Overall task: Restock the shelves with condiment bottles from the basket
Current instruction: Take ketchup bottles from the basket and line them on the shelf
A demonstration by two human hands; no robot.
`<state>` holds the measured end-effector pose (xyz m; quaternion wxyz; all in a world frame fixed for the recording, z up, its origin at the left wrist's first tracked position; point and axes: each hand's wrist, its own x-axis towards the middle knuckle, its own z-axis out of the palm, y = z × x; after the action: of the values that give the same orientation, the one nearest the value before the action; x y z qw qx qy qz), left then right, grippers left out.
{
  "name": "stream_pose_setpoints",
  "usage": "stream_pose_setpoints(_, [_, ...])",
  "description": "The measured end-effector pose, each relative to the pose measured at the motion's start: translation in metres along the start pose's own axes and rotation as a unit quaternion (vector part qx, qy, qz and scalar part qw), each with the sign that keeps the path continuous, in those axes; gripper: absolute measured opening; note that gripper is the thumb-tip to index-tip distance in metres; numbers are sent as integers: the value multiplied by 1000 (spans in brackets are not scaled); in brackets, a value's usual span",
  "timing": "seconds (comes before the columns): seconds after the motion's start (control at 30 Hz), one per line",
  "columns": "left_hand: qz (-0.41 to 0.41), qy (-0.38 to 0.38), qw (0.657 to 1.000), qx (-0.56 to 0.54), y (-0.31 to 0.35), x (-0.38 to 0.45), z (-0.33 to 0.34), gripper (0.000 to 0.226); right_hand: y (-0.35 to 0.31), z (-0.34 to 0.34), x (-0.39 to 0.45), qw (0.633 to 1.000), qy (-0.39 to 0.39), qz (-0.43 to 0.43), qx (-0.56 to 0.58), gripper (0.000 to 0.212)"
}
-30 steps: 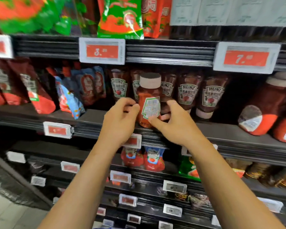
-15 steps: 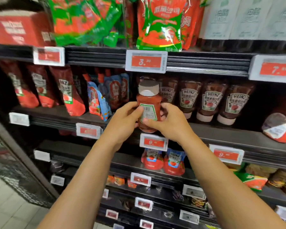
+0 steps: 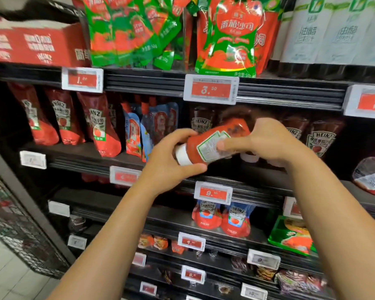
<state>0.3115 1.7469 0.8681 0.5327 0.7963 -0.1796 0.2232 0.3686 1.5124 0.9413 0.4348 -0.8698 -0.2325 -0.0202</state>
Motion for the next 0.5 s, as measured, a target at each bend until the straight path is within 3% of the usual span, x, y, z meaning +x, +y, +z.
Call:
stream_pose_setpoints(0.03, [-4,-15,1000,25,-1,0,6,69,-4,2,3,999,30,27,4,31])
stream_pose_setpoints(0.13, [-38,-42,998,38,-4,2,26,60,-12,18,11,993,92,70,-22,56])
stream_pose_setpoints(0.23, [-57,-15,998,38,-11,7,34,47,-17,30,16,987,125,95,-28,64])
stream_pose_setpoints(0.33, [-66,-5,995,74,-18,9,30,47,-15,40,20,987,103,91,-88,61])
stream_pose_setpoints(0.5, [-96,-14,991,89,-25,8,31,51,-4,55,23,990,118,21,-74,53])
